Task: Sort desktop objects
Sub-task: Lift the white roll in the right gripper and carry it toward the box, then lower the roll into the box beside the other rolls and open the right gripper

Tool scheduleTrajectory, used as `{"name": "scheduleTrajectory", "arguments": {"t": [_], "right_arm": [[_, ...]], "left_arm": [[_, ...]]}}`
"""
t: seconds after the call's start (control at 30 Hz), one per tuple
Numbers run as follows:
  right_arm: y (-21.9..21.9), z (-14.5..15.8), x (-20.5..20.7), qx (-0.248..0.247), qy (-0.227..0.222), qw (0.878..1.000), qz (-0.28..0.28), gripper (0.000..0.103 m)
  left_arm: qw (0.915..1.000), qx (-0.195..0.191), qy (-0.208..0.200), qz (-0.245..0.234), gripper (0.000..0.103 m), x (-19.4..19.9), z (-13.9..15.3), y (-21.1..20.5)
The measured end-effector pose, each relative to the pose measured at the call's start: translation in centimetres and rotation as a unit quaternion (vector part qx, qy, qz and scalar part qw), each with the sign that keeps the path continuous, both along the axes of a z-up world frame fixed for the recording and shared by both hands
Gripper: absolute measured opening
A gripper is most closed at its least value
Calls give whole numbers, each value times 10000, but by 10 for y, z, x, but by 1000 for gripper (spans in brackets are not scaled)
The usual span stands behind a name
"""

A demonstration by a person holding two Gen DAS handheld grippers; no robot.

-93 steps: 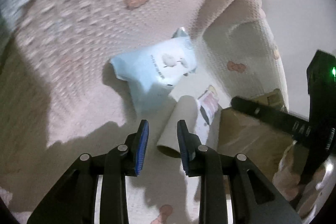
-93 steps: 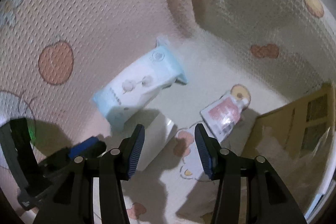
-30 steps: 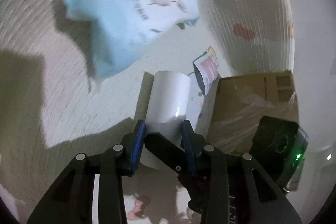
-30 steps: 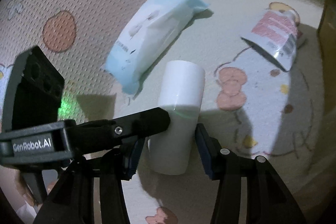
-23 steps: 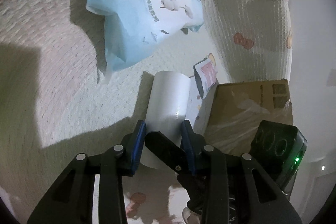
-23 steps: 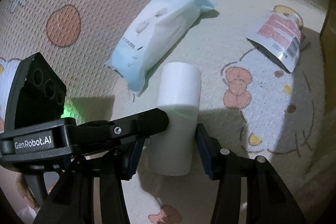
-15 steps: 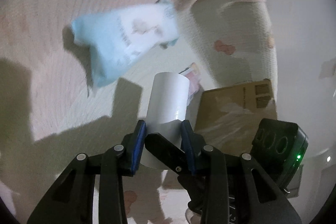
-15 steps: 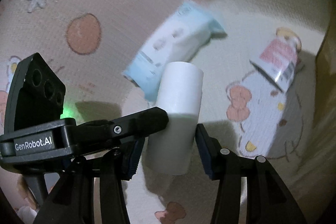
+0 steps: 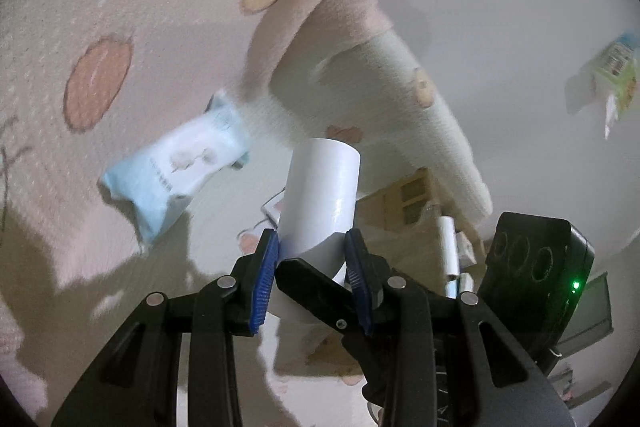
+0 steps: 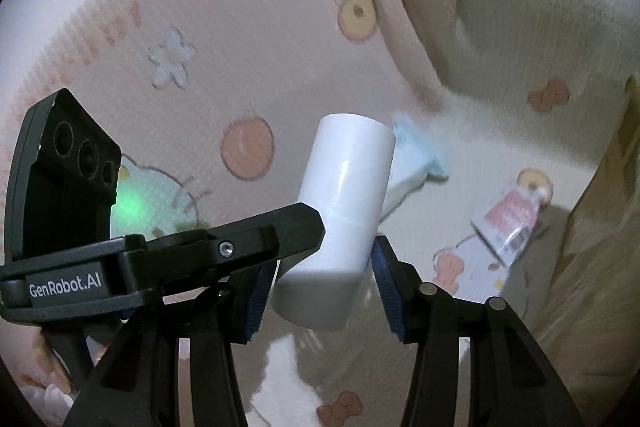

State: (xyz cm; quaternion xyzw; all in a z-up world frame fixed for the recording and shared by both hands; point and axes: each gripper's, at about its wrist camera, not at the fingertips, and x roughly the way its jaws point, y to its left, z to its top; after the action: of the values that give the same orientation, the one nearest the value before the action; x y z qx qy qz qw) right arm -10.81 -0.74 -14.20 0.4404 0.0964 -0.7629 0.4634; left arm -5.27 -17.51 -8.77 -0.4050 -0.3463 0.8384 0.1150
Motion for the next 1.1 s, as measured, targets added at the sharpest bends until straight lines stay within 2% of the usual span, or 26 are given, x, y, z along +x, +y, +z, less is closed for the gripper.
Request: {"name": "scheduleTrajectory", "arguments": {"t": [0.2,0.57,0.9,1.1], "right_arm": [[13,35,8,-227,265,9994,-49,47],[46,77,-14,-579,460,9965,-378,47],[95,123,-40,-824,912,9878,-951,47],[125,128,-52,-726,937,9853,-1231,47]], "left_arm": [[9991,-194,343,-179,38,3,37,15],[9949,-490,639,-613,38,-18,77,64],[9814,-793,1141,-1327,38,-51,120,128],[9763,-779,1131,-1673,38,-65,120,161]]}}
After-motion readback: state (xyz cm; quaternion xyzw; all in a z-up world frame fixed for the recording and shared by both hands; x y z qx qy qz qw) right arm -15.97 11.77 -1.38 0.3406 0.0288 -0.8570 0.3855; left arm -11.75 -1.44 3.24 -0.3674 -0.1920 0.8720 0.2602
